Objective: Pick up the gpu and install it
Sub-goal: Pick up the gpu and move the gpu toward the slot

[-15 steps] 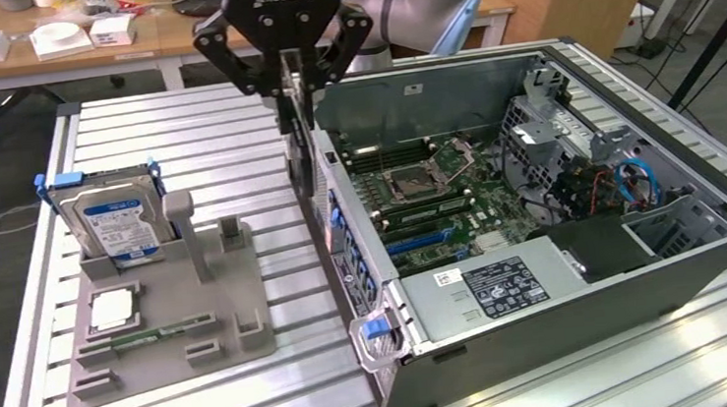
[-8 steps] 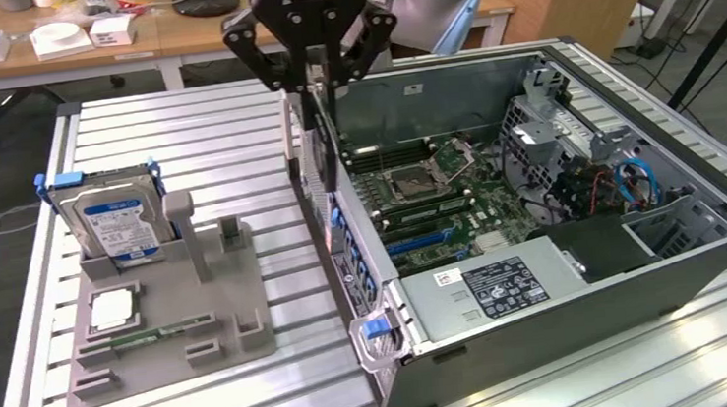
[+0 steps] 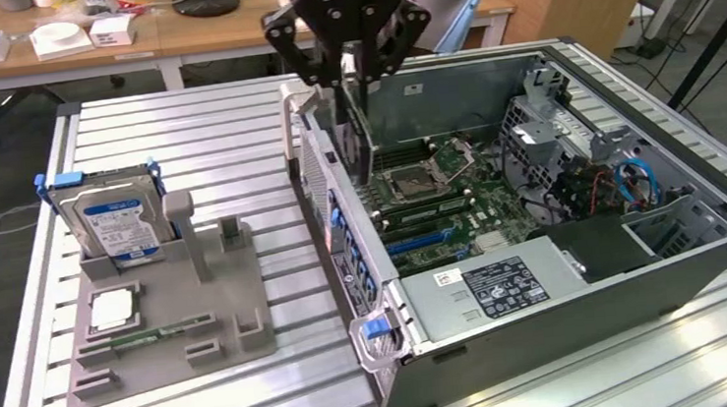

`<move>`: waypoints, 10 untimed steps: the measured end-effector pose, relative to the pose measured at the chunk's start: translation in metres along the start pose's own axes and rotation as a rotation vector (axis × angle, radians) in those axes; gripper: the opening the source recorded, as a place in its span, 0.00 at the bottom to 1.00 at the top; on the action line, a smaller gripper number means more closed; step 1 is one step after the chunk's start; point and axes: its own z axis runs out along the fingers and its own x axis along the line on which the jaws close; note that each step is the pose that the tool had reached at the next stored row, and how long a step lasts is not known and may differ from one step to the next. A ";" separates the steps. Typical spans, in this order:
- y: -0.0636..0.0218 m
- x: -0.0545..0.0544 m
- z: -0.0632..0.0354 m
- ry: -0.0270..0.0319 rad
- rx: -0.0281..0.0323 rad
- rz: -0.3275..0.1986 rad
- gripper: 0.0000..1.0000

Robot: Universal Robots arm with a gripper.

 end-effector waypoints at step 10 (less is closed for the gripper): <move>0.0028 -0.042 0.0009 0.0016 0.0001 0.000 0.26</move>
